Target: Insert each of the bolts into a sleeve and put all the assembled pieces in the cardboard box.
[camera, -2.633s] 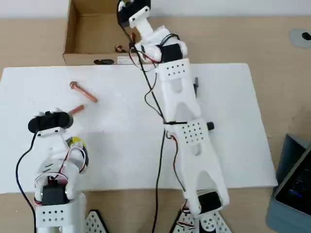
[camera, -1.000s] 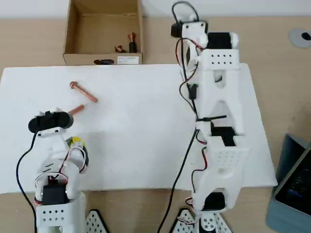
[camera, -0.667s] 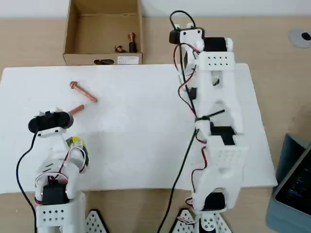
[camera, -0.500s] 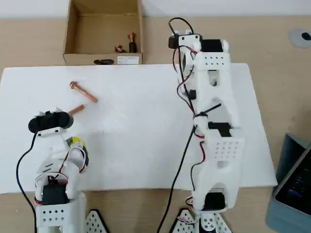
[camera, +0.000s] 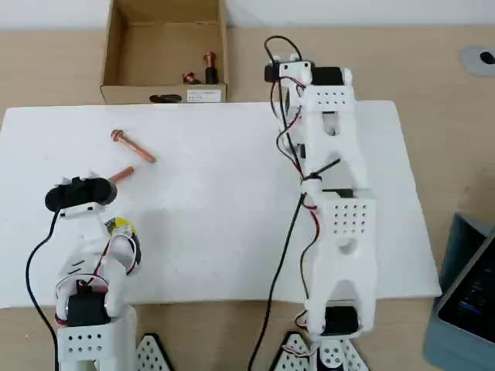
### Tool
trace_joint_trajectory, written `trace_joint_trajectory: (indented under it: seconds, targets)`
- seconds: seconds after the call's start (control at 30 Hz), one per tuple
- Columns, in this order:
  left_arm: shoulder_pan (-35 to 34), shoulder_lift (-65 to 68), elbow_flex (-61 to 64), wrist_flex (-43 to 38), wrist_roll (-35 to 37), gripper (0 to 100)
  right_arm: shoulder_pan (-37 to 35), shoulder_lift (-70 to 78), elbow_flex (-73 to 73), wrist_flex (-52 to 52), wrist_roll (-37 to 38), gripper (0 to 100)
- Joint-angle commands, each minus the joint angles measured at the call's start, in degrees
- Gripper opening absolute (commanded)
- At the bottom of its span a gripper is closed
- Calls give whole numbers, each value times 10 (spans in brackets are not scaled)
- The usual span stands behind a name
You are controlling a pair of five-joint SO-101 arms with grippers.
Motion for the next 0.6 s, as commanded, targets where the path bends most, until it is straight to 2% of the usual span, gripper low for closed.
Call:
trace_joint_trajectory:
  seconds: [0.0,0.2,0.43,0.57]
  targets:
    - [2,-3,-3,-10,0,2,7,7,-29,-7,-4,172]
    - [2,-3,-3,-10,0,2,7,24,-29,-8,1,31]
    - [2,-3,-3,-10,0,2,7,18,-32,-3,1,10]
    - [2,-3,-3,-10,0,2,6,-8,-74,42,2,10]
